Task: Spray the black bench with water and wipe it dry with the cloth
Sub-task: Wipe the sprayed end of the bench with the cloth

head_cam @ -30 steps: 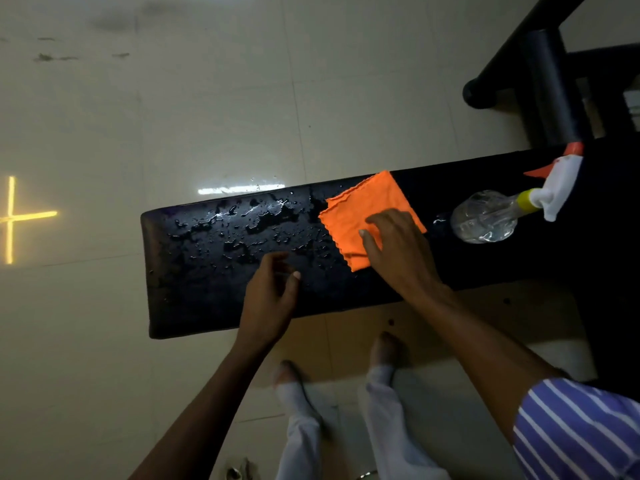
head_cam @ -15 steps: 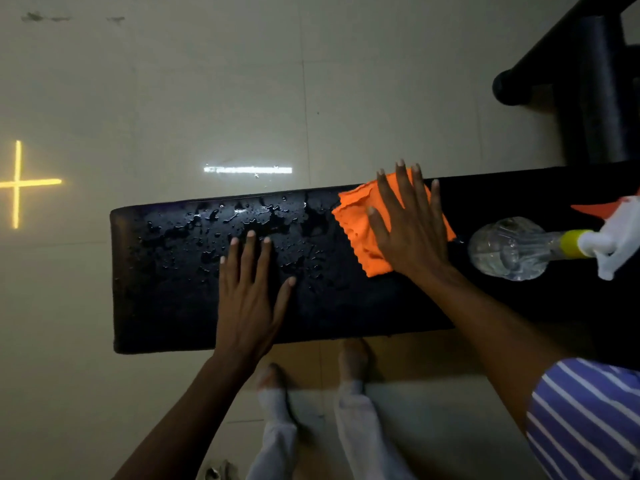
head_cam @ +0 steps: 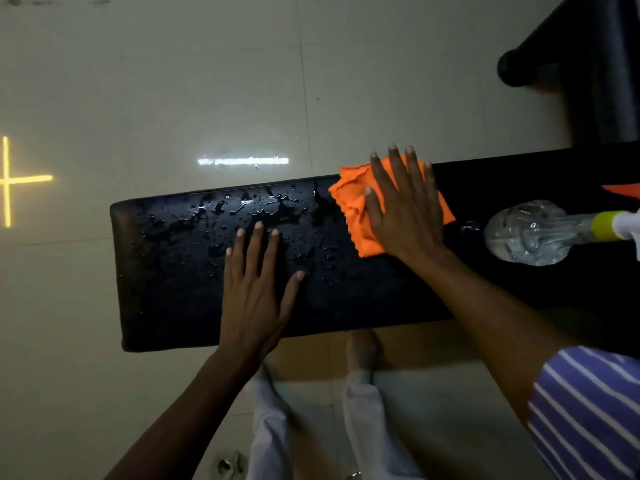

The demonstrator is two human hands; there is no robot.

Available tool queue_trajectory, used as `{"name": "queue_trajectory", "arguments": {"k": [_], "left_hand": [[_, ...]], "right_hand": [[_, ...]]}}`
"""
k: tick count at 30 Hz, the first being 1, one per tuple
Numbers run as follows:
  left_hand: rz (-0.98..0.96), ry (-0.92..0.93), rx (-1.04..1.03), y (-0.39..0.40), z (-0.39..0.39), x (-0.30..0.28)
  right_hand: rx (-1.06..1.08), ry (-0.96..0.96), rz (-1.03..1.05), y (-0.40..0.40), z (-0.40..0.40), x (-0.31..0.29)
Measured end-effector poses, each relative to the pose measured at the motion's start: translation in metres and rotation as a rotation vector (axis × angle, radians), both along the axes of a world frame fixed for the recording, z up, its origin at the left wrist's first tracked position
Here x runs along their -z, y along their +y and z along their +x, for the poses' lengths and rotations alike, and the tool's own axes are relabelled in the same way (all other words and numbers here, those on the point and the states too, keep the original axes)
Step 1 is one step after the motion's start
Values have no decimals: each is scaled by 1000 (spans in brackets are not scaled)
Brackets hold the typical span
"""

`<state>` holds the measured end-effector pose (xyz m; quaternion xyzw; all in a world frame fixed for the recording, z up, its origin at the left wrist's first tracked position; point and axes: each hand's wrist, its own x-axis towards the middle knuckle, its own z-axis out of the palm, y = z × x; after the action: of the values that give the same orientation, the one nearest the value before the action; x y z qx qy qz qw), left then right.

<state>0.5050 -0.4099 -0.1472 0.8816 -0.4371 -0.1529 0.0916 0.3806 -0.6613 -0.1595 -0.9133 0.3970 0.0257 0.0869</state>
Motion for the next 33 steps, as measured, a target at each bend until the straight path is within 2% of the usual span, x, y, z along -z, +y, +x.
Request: {"name": "queue_trajectory", "arguments": {"k": [2, 3, 4, 7, 10, 14, 16, 19, 22, 25, 27, 29, 33], "left_hand": [[0, -10, 21, 2, 2, 0], [2, -16, 31, 2, 3, 0], [1, -15, 38, 4, 4, 0], [-25, 2, 43, 8, 10, -2], [-16, -18, 16, 17, 24, -2], [25, -45, 4, 33, 40, 2], [26, -54, 25, 38, 42, 3], [10, -43, 33, 38, 44, 2], [5, -35, 21, 40, 47, 2], [-16, -13, 28, 44, 51, 4], [-24, 1, 28, 46, 51, 4], [-31, 6, 29, 46, 52, 4], [-33, 3, -1, 50, 56, -2]], "right_hand": [[201, -10, 27, 16, 29, -4], [235, -28, 43, 30, 41, -7], [198, -50, 65, 47, 47, -8], [-98, -45, 69, 81, 27, -9], [-197, 13, 37, 53, 14, -10], [120, 22, 75, 34, 66, -6], [159, -21, 90, 57, 87, -10], [-100, -31, 67, 89, 69, -9], [-283, 35, 14, 67, 47, -10], [-138, 54, 31, 45, 68, -6], [50, 38, 70, 58, 95, -7], [108, -7, 84, 87, 111, -10], [-168, -26, 84, 122, 83, -12]]}}
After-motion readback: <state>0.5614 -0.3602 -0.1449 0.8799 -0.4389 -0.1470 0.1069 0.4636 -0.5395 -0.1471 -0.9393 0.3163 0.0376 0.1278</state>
